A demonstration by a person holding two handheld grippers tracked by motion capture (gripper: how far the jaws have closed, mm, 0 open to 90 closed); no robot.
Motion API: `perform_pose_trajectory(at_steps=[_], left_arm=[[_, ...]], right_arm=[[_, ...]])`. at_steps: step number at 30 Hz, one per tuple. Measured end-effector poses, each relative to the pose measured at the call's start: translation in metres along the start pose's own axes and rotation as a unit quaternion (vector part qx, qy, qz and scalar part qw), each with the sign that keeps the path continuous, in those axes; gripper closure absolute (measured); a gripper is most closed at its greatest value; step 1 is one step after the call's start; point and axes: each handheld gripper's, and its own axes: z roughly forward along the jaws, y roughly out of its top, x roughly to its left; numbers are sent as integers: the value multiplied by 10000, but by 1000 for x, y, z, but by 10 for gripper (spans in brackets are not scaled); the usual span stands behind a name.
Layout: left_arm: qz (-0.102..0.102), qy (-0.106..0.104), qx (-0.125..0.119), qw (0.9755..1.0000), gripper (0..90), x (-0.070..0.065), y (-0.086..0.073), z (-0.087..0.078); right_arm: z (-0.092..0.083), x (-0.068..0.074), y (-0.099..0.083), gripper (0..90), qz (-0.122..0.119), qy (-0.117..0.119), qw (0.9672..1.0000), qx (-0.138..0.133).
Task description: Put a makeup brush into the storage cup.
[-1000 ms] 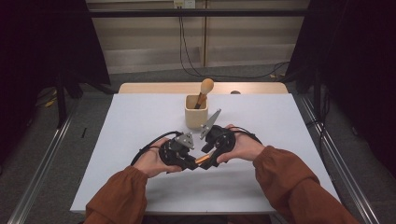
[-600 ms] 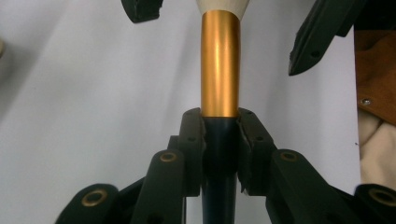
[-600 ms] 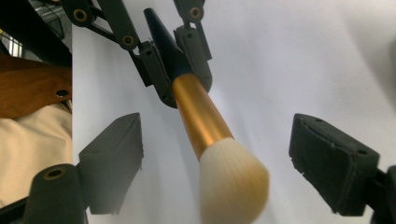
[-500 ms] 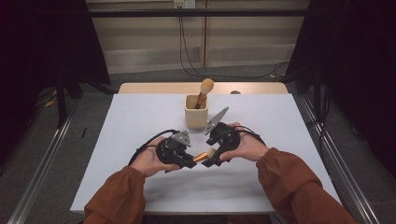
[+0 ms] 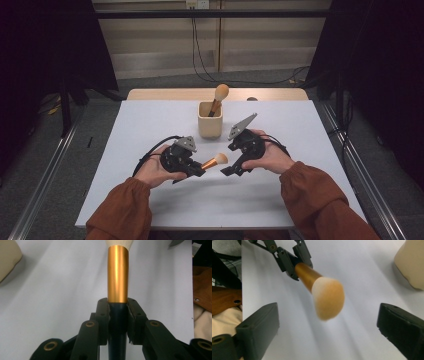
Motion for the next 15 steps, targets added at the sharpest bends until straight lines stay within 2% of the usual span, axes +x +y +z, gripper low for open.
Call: perform_pose_trajectory(at_steps=[6,9,15], left_arm=[[-146,59,-183,9997,744,3,-3,-5],[-247,109,-265,9993,744,5,-6,-8],[-450,222,-517,9974,743,9,-11,-14]], right_arm=[[-6,-1,-10,34,106,-70,9997,-196],[-10,-3,-15,44,255,-186,9991,-285],[-18,-4,-27,41,413,-253,9976,-490]])
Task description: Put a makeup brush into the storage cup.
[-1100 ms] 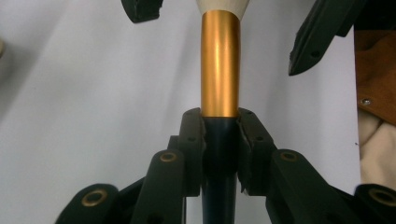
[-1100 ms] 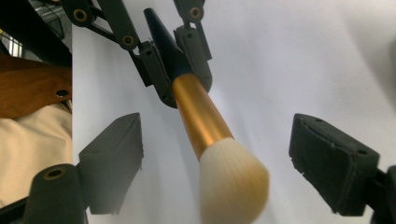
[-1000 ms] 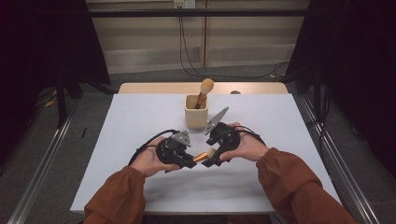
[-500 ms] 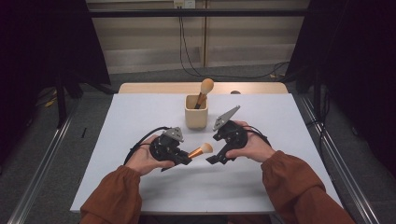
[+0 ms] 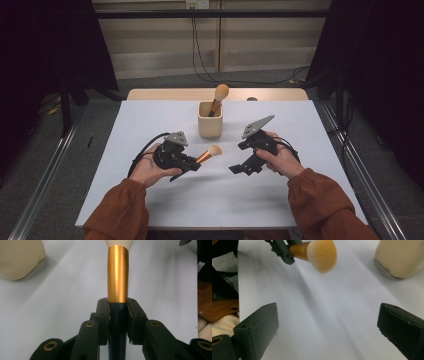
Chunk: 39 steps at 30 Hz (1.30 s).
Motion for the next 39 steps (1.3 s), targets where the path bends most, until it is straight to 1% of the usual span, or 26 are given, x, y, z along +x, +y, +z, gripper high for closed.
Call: perform_pose_trajectory(at_steps=[3,4,5,7,12,14,17,19,22,23,25,28,30,32,33,36,37,39], left_arm=[[-47,53,-71,9999,744,2,-2,-3],[-77,75,-89,9999,743,2,-2,-5],[-128,73,-140,9998,744,3,-3,-6],[-197,105,-146,9996,744,5,-5,-8],[-283,177,-172,9993,743,7,-12,-12],[-313,238,-218,9990,743,7,-14,-14],[-365,318,-305,9984,743,9,-15,-17],[-396,372,-383,9978,743,10,-16,-19],[-492,430,-444,9969,744,11,-17,-22],[-501,457,-457,9967,744,11,-17,-23],[-553,527,-514,9957,744,12,-17,-25],[-582,610,-610,9946,744,13,-18,-27],[-622,639,-675,9937,744,13,-18,-28],[-630,651,-749,9931,744,13,-18,-29],[-624,675,-814,9924,744,13,-18,-30],[-641,727,-949,9908,744,13,-18,-31],[-599,756,-986,9904,744,13,-18,-32],[-594,795,-1074,9893,744,13,-18,-32]], right_arm=[[-5,-1,-5,32,17,-7,10000,-74],[-6,-2,-6,31,62,-14,9999,-80],[-8,-3,-8,35,93,-70,9999,-91],[-10,-5,-12,39,144,-193,9997,-102],[-16,-7,-22,34,248,-268,9989,-287],[-19,-9,-25,49,299,-464,9979,-327],[-24,-12,-32,52,460,-783,9943,-567],[-28,-12,-36,51,520,-879,9924,-687],[-31,-13,-43,52,591,-941,9910,-752],[-32,-13,-46,50,622,-887,9910,-788],[-34,-14,-54,40,692,-879,9901,-844],[-38,-16,-63,57,873,-980,9869,-941],[-41,-15,-67,48,929,-1023,9854,-994],[-42,-15,-71,57,1040,-1108,9824,-1088],[-43,-15,-73,44,1056,-1121,9813,-1155],[-45,-15,-77,44,1105,-1165,9784,-1300],[-45,-14,-78,44,1128,-1180,9775,-1338],[-45,-12,-80,52,1145,-1241,9761,-1365]])
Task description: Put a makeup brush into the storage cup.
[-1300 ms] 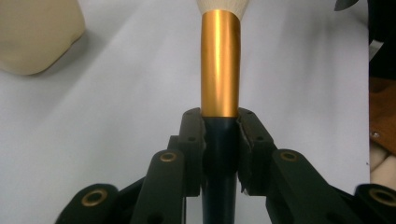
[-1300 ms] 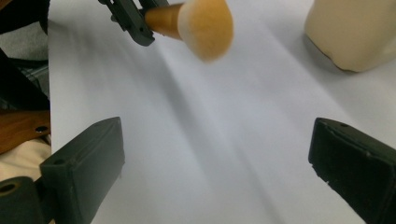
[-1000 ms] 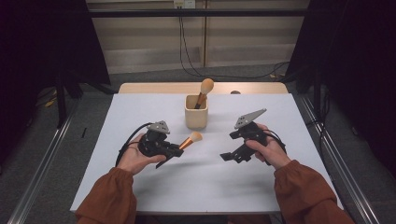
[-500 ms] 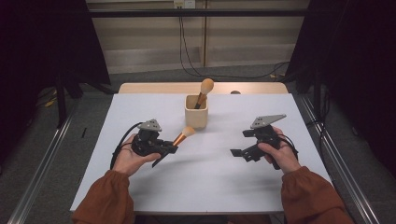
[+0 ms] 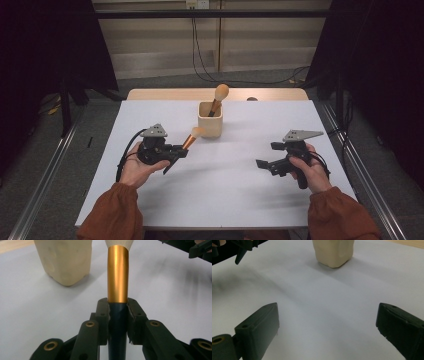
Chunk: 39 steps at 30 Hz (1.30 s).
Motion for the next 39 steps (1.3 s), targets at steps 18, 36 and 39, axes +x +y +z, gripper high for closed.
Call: perform_pose_trajectory(at_steps=[18,36,39], left_arm=[[-121,201,-967,9950,743,2,2,-12],[-253,443,-1519,9871,742,7,7,-16],[-240,509,-1603,9855,743,7,9,-17]], right_arm=[[-13,-1,-27,92,392,-618,9942,-792],[-24,4,-44,17,480,-902,9884,-1126],[-25,5,-48,2,457,-1006,9874,-1134]])
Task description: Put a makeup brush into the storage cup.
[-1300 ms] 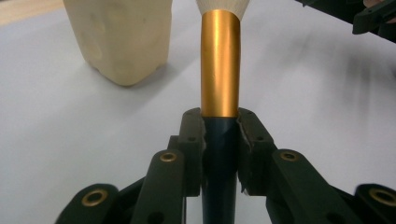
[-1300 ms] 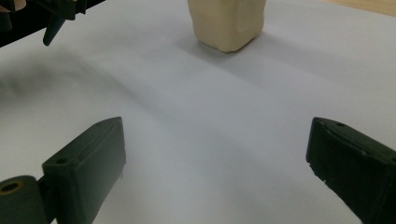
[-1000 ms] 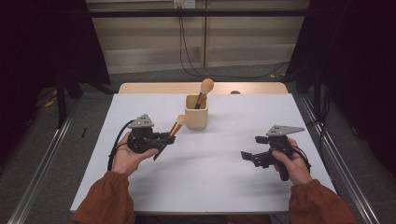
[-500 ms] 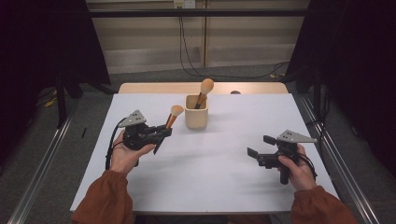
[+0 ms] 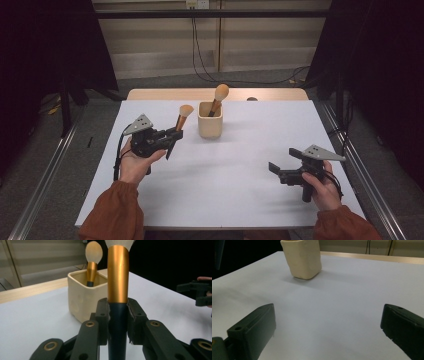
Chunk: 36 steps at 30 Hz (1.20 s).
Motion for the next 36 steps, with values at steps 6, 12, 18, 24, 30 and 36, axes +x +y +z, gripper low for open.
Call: perform_pose_trajectory(at_steps=[6,12,18,24,30,36], left_arm=[[154,49,-100,9998,742,-2,10,2],[152,44,-254,9996,742,-4,20,7],[44,-8,-478,9988,742,-4,27,13],[142,90,-636,9978,743,-7,36,19],[220,55,-746,9970,743,-12,48,30],[205,22,-825,9964,743,-13,59,43]], right_arm=[[-7,0,-2,1,43,-5,9999,-101],[-14,1,-6,0,20,-47,9997,-235],[-15,3,-11,0,98,-24,9996,-262],[-15,5,-12,1,147,57,9996,-254],[-18,5,-13,0,134,-42,9995,-291],[-20,6,-14,0,165,16,9994,-297]])
